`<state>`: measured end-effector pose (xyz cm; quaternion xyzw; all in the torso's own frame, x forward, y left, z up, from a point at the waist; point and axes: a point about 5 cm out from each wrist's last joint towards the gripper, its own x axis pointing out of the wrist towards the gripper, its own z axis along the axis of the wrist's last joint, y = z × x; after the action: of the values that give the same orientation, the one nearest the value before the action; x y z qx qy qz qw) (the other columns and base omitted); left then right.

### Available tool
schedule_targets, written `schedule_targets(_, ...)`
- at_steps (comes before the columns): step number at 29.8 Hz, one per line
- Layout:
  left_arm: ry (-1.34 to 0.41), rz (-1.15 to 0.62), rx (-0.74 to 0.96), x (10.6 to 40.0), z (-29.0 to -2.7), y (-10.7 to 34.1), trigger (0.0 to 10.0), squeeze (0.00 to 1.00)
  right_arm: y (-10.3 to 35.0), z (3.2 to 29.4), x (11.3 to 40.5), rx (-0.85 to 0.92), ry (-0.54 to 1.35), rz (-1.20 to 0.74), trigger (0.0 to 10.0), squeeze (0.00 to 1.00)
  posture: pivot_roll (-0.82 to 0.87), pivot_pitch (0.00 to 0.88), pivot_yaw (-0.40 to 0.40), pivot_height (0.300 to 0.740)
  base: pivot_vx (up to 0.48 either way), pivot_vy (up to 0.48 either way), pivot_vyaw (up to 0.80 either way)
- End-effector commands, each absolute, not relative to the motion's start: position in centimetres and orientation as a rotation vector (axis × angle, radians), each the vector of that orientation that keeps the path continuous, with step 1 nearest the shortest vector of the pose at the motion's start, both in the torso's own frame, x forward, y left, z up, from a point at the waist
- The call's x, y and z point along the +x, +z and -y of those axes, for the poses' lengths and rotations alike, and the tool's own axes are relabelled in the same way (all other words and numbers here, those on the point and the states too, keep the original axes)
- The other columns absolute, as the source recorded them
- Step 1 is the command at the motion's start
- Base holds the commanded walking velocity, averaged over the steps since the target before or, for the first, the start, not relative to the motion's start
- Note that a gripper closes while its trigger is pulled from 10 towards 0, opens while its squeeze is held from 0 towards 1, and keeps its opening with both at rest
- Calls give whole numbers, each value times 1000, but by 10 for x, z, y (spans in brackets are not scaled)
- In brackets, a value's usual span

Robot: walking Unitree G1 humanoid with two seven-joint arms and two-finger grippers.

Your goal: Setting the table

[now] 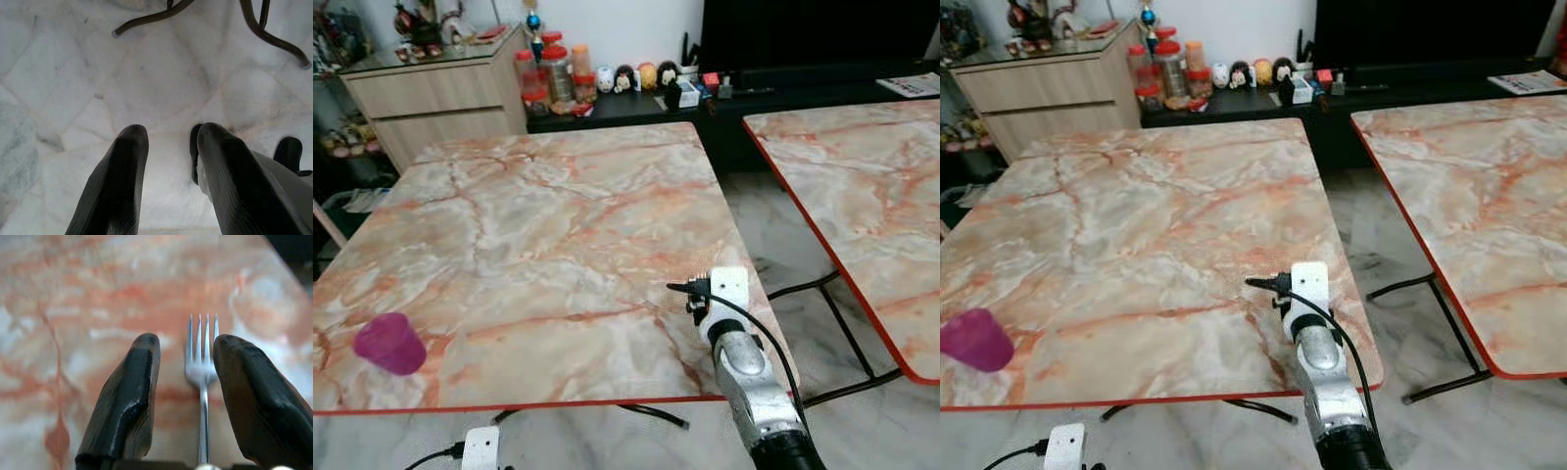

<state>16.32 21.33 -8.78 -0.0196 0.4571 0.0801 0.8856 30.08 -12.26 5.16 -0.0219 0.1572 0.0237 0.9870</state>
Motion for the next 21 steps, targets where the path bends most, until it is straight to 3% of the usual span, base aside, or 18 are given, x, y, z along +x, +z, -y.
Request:
schedule_targets(1,172,-951,-39,161,-217,-88,10000,0,61,118,301,-63,58,-307,10000,0,17,0,75,740,0,0,0)
schedule_targets(21,177,-951,-41,160,-219,-88,10000,0,66,113,289,-79,64,-397,10000,0,17,9,74,740,0,0,0)
